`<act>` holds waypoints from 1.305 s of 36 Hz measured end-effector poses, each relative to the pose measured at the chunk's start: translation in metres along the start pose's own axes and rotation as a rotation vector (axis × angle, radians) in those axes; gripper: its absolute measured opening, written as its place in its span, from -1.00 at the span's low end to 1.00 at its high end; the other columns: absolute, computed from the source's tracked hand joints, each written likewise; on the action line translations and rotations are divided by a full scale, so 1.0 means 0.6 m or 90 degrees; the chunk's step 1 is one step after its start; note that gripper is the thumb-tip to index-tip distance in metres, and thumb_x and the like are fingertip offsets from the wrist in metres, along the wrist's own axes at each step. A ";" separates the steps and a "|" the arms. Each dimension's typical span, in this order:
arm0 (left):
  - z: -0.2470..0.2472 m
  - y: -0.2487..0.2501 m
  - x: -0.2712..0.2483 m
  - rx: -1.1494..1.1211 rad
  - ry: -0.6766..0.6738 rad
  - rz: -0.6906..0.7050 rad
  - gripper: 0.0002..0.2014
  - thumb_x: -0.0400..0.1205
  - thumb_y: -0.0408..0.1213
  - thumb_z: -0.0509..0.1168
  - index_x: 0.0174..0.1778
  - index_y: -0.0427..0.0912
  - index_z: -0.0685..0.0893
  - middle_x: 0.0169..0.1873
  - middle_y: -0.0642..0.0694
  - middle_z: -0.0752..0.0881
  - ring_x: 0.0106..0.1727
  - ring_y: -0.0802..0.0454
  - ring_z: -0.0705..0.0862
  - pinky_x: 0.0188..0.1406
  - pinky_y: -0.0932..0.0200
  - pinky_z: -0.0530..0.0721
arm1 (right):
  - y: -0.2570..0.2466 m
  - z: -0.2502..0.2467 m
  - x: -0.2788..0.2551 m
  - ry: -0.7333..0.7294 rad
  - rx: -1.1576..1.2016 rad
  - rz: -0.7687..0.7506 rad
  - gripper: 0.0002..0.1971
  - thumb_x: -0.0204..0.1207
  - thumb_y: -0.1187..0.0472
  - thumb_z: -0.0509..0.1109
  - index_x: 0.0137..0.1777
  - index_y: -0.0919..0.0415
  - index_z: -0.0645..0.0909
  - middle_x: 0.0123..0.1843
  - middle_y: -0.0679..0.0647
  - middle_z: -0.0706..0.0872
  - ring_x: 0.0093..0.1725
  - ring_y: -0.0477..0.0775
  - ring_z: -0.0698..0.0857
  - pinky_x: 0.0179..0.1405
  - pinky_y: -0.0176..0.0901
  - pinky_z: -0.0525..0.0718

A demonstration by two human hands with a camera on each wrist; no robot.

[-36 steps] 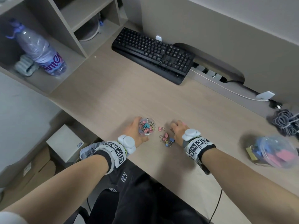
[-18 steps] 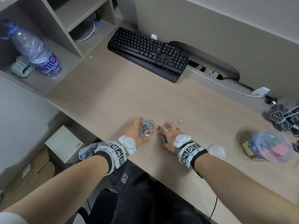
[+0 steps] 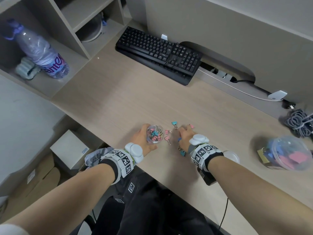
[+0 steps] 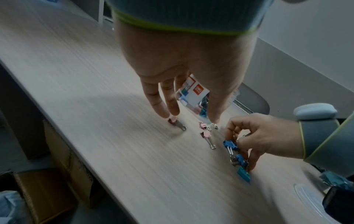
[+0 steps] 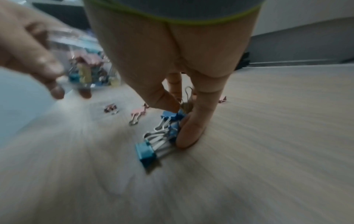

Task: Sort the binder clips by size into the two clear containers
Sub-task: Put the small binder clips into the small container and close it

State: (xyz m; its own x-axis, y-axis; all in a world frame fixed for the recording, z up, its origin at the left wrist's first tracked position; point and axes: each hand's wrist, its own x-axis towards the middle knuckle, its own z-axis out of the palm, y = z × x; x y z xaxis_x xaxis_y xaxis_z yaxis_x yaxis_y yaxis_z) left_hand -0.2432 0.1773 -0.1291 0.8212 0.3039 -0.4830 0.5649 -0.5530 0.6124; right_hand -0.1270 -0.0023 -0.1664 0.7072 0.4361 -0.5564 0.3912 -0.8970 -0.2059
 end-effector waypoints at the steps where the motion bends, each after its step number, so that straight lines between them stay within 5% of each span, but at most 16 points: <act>1: 0.000 -0.001 0.000 0.000 0.002 -0.001 -0.15 0.36 -0.19 0.58 0.52 -0.03 0.28 0.24 -0.06 0.66 0.13 -0.08 0.69 0.10 0.12 0.67 | 0.000 -0.002 -0.001 0.001 0.010 0.014 -0.63 0.60 0.29 0.22 0.41 0.23 0.41 0.47 0.21 0.34 -0.13 0.12 0.44 -0.12 -0.10 0.45; 7: -0.002 -0.003 0.003 -0.004 -0.001 0.005 -0.17 0.36 -0.20 0.59 0.50 -0.05 0.31 0.22 -0.06 0.69 0.10 -0.05 0.70 0.01 0.20 0.64 | 0.004 0.013 -0.008 0.009 0.008 -0.041 -0.60 0.53 0.35 0.26 0.37 0.15 0.44 0.39 0.18 0.37 -0.16 0.17 0.51 -0.22 -0.12 0.46; 12: -0.006 -0.004 0.007 -0.004 -0.002 0.002 -0.16 0.36 -0.22 0.59 0.50 -0.04 0.29 0.23 -0.08 0.68 0.10 -0.06 0.70 0.06 0.14 0.68 | -0.005 0.008 0.004 -0.016 0.038 -0.018 -0.52 0.54 0.41 0.27 0.46 0.16 0.40 0.43 0.23 0.36 0.12 0.26 0.63 0.04 -0.05 0.61; 15: -0.007 -0.003 0.009 -0.002 -0.003 0.000 -0.17 0.37 -0.22 0.59 0.51 -0.06 0.30 0.23 -0.07 0.68 0.11 -0.05 0.69 0.00 0.22 0.62 | 0.008 0.002 0.010 0.029 0.078 -0.009 -0.65 0.50 0.47 0.23 0.25 0.20 0.53 0.34 0.21 0.45 -0.11 0.14 0.51 -0.25 -0.23 0.44; 18: -0.007 -0.003 0.010 0.001 -0.001 -0.002 -0.17 0.37 -0.21 0.59 0.51 -0.06 0.30 0.24 -0.06 0.67 0.11 -0.05 0.69 -0.03 0.25 0.57 | 0.022 0.002 0.011 0.056 0.087 -0.002 -0.75 0.47 0.41 0.21 0.06 0.10 0.53 0.19 0.14 0.52 -0.21 0.14 0.48 -0.27 -0.18 0.34; 25: 0.004 0.002 0.014 0.000 -0.008 -0.004 -0.16 0.37 -0.21 0.58 0.51 -0.04 0.29 0.21 -0.05 0.67 0.07 -0.06 0.70 0.01 0.21 0.63 | 0.001 -0.047 -0.003 0.063 0.223 0.021 -0.86 0.40 0.33 0.33 -0.21 0.10 0.45 -0.20 0.04 0.57 -0.27 0.16 0.61 -0.39 -0.17 0.50; 28: 0.006 0.008 0.017 -0.003 -0.003 0.002 -0.19 0.33 -0.21 0.58 0.45 0.01 0.32 0.16 -0.05 0.71 0.03 -0.09 0.72 0.04 0.10 0.70 | -0.038 -0.082 -0.024 0.083 0.397 -0.032 -0.87 0.37 0.43 0.35 -0.20 0.20 0.51 -0.34 0.04 0.61 -0.45 0.25 0.70 -0.56 -0.11 0.60; 31: 0.007 0.014 0.021 -0.011 0.000 0.012 -0.19 0.31 -0.18 0.58 0.45 0.04 0.33 0.11 -0.02 0.73 -0.02 -0.07 0.73 -0.04 0.14 0.69 | -0.077 -0.115 -0.043 0.065 0.458 -0.096 -0.84 0.35 0.45 0.37 -0.22 0.19 0.51 -0.45 0.07 0.64 -0.54 0.20 0.72 -0.52 -0.03 0.66; 35: 0.003 0.022 0.023 -0.014 0.005 0.017 -0.27 0.33 -0.13 0.55 0.39 0.03 0.38 0.01 0.01 0.72 -0.08 -0.07 0.73 -0.18 0.17 0.64 | -0.114 -0.128 -0.053 0.036 0.450 -0.160 -0.80 0.37 0.44 0.35 -0.24 0.09 0.53 -0.36 0.15 0.70 -0.47 0.22 0.74 -0.44 0.04 0.71; 38: -0.001 0.021 0.024 -0.030 0.016 0.019 -0.34 0.31 -0.14 0.54 0.29 0.00 0.42 -0.04 0.02 0.71 -0.07 -0.07 0.73 -0.15 0.09 0.69 | -0.127 -0.127 -0.051 0.055 0.313 -0.232 -0.91 0.39 0.31 0.43 -0.14 0.17 0.60 -0.15 0.10 0.68 -0.21 0.11 0.63 -0.15 0.02 0.65; 42: -0.012 0.016 0.023 -0.030 0.016 0.019 -0.31 0.32 -0.23 0.53 0.35 -0.05 0.38 -0.03 0.02 0.68 -0.03 -0.09 0.72 -0.14 0.12 0.65 | -0.134 -0.129 -0.048 0.077 0.274 -0.269 -0.85 0.43 0.16 0.48 -0.08 0.19 0.63 -0.07 0.08 0.67 -0.09 0.08 0.61 -0.06 -0.04 0.57; 47: -0.029 -0.006 0.021 -0.060 0.030 0.007 -0.23 0.28 -0.17 0.58 0.38 0.00 0.37 0.04 -0.04 0.72 0.00 -0.10 0.74 -0.02 -0.02 0.74 | -0.144 -0.136 -0.034 0.114 0.300 -0.276 -0.89 0.52 0.15 0.43 -0.06 0.17 0.63 -0.04 0.04 0.67 -0.22 -0.03 0.57 -0.15 -0.18 0.51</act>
State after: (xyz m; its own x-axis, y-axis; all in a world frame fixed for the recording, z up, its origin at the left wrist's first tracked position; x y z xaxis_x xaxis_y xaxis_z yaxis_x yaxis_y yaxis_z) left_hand -0.2332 0.1964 -0.1267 0.8288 0.3358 -0.4475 0.5594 -0.4814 0.6748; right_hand -0.1270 0.0723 -0.0718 0.6469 0.7333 -0.2095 0.3921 -0.5554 -0.7333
